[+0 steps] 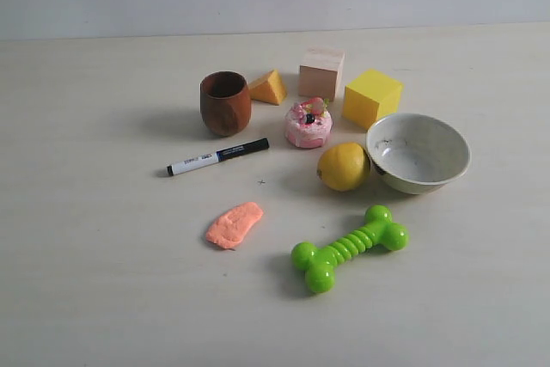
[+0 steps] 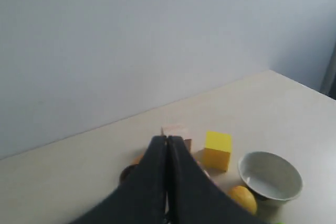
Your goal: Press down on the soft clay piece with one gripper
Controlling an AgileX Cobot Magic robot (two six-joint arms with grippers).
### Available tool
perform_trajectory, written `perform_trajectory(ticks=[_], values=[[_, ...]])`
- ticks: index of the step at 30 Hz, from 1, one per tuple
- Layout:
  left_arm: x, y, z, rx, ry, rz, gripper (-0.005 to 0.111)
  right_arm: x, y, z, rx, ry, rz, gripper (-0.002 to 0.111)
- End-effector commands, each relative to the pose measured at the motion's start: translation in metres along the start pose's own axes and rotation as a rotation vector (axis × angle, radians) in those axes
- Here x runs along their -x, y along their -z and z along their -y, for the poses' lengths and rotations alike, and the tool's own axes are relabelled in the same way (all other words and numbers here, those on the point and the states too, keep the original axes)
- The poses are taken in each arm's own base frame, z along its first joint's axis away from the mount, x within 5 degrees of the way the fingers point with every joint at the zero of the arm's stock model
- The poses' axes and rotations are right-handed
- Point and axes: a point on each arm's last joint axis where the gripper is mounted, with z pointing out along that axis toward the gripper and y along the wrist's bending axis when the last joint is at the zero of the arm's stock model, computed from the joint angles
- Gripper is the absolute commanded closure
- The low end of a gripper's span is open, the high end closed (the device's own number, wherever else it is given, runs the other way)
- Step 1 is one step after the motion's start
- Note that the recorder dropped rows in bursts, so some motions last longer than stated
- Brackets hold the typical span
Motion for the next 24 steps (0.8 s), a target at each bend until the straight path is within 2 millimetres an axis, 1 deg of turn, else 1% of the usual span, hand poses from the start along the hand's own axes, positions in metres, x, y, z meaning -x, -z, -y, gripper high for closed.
perform_trajectory(ticks=[1,3,5,6,7,8,9,12,13,15,17,24], values=[[-0.026,0.026,-0.023,0.172,0.088,0.034,0.107,-0.001,0.000,0.000,-0.005,0.004,0.007,0.108],[-0.045,0.039,-0.034,0.276,0.155,0.054,0.107,-0.001,0.000,0.000,-0.005,0.004,0.007,0.108],[-0.058,0.048,-0.038,0.345,0.187,0.079,0.107,-0.001,0.000,0.000,-0.005,0.004,0.007,0.108],[-0.071,0.056,-0.040,0.397,0.197,0.093,0.107,-0.001,0.000,0.000,-0.005,0.004,0.007,0.108],[-0.084,0.062,-0.041,0.438,0.220,0.109,0.107,-0.001,0.000,0.000,-0.005,0.004,0.007,0.108],[-0.090,0.066,-0.041,0.456,0.226,0.116,0.107,-0.001,0.000,0.000,-0.005,0.004,0.007,0.108],[-0.101,0.071,-0.040,0.484,0.231,0.132,0.107,-0.001,0.000,0.000,-0.005,0.004,0.007,0.108],[-0.124,0.078,-0.039,0.546,0.240,0.142,0.107,-0.001,0.000,0.000,-0.005,0.004,0.007,0.108],[-0.135,0.079,-0.039,0.562,0.245,0.134,0.107,-0.001,0.000,0.000,-0.005,0.004,0.007,0.108],[-0.148,0.078,-0.039,0.569,0.243,0.112,0.107,-0.001,0.000,0.000,-0.005,0.004,0.007,0.108],[-0.157,0.077,-0.039,0.570,0.250,0.094,0.107,-0.001,0.000,0.000,-0.005,0.004,0.007,0.108],[-0.177,0.077,-0.037,0.572,0.253,0.087,0.107,-0.001,0.000,0.000,-0.005,0.004,0.007,0.108]])
